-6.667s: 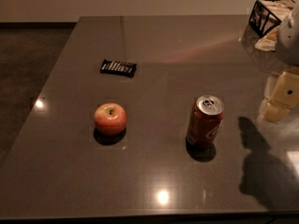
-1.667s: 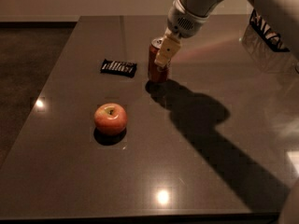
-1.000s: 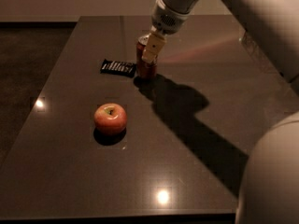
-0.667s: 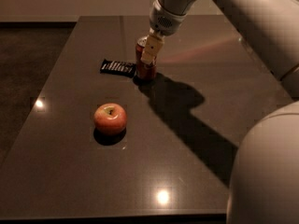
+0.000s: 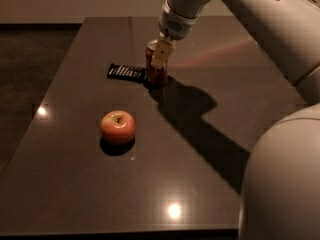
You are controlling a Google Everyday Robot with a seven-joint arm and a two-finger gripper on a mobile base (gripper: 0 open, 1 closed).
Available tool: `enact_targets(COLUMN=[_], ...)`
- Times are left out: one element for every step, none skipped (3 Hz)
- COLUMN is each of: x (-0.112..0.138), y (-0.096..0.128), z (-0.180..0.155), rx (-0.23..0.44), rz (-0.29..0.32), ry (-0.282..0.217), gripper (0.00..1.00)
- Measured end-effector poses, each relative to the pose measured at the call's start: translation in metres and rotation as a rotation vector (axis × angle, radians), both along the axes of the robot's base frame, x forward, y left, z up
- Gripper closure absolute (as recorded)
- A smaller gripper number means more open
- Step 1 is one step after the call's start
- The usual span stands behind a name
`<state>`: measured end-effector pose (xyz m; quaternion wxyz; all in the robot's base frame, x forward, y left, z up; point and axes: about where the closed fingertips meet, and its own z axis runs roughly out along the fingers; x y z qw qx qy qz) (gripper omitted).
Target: Move coke can near rxbar chocolate
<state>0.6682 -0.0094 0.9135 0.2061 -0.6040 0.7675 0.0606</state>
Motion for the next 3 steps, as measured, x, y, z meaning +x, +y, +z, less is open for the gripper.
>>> enact_targets(x=[0.0006, 0.001, 0.0011], y=[0.0015, 0.0029, 0.0029], z=[-0.0021, -0.004, -0.0041], rx=[0.0, 0.0, 0.0], rz=[0.002, 0.003, 0.003], ry=[0.002, 0.004, 0.004], gripper=[0.12, 0.0, 0.0])
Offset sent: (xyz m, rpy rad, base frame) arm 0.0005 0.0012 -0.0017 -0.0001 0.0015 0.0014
